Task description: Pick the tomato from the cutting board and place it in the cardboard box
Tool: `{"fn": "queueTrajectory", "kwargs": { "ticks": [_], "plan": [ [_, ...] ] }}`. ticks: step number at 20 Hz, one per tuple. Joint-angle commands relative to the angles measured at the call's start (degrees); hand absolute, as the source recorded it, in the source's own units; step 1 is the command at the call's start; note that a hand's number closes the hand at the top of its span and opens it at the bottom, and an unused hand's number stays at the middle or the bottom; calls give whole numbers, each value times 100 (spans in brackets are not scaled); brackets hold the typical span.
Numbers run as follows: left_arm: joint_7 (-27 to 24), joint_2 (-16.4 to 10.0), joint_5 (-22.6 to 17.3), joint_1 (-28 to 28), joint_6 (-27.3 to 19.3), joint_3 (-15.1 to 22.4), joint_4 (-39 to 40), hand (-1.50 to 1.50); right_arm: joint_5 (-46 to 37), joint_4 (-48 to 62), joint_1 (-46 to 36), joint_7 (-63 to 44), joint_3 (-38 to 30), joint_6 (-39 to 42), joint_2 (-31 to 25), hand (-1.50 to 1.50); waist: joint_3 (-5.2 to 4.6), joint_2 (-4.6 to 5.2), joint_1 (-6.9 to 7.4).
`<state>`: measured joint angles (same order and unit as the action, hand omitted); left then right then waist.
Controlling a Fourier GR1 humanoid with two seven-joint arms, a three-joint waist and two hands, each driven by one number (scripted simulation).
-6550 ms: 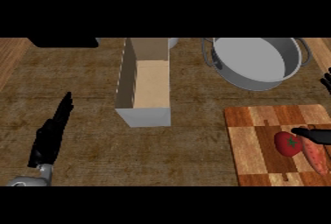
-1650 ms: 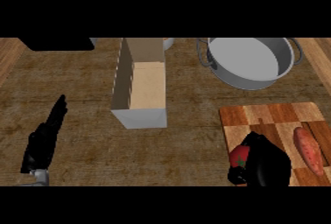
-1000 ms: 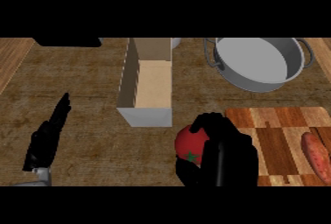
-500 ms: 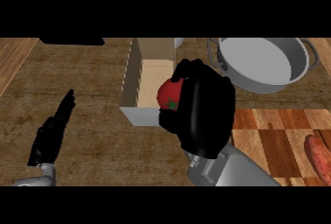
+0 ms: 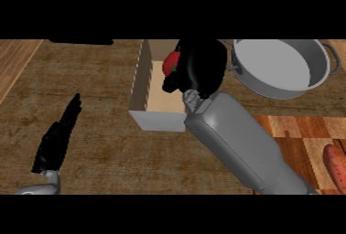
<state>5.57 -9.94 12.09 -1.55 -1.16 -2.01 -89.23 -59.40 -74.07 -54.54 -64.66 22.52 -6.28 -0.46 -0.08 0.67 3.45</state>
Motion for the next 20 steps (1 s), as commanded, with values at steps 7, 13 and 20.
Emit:
{"fn": "queueTrajectory", "kwargs": {
  "ticks": [7,13,20],
  "plan": [
    [-14,100,69,-98,-47,71,33,0,1065,2455,-685,-174,-318,-1617,44,150,3,33,72],
    [-12,49,109,-318,36,109,149,0,1533,3615,-1075,398,-396,-2585,45,-150,2,82,227],
    [-73,260,198,7,-152,201,128,0,1482,3531,-888,912,-605,-4509,45,-150,8,30,43]
  ]
}}
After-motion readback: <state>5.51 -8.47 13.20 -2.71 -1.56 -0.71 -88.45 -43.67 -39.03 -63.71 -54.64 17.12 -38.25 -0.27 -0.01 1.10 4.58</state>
